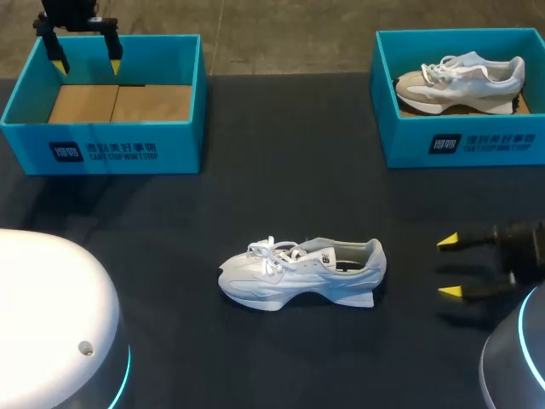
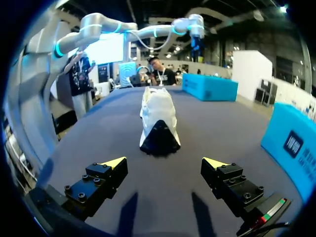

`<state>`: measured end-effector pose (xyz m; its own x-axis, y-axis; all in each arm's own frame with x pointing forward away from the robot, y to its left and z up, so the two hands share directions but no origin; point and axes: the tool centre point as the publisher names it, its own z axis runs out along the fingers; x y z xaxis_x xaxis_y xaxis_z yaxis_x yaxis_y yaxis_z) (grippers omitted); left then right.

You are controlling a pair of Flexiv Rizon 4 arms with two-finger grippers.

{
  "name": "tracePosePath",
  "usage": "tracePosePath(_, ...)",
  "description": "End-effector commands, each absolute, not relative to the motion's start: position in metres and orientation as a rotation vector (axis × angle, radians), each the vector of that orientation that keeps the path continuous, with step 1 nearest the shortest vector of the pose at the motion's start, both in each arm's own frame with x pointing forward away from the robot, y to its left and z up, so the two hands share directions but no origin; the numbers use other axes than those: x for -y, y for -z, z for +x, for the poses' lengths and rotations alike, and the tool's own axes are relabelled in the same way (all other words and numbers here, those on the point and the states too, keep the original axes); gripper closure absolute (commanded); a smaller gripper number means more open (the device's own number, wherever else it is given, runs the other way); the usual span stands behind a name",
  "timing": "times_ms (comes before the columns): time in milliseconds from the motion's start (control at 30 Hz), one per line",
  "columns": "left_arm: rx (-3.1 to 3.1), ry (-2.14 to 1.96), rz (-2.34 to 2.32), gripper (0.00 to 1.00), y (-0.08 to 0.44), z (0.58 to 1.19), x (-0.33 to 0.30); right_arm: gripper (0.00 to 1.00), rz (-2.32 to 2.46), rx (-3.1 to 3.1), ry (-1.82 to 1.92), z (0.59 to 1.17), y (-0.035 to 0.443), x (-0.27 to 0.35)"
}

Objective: Take the shoe out of the shoebox, open the shoe tongue, remove and reinsert the insole, then place the shoe into the shoebox

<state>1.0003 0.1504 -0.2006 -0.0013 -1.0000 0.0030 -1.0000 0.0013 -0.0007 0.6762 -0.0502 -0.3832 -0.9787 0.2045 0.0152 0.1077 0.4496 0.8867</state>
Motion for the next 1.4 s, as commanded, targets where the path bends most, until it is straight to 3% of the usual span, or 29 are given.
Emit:
tracePosePath(33,2.222,-0.002,2.22,0.0,0.2,1.0,-0.15,0.0,0.311,-2.573,-1.601,0.674,0.39,0.04)
tracePosePath(1400,2.222,-0.002,2.22,0.0,0.2,1.0,-0.15,0.0,0.198,-2.471,-1.803,0.695,0.408,-0.038)
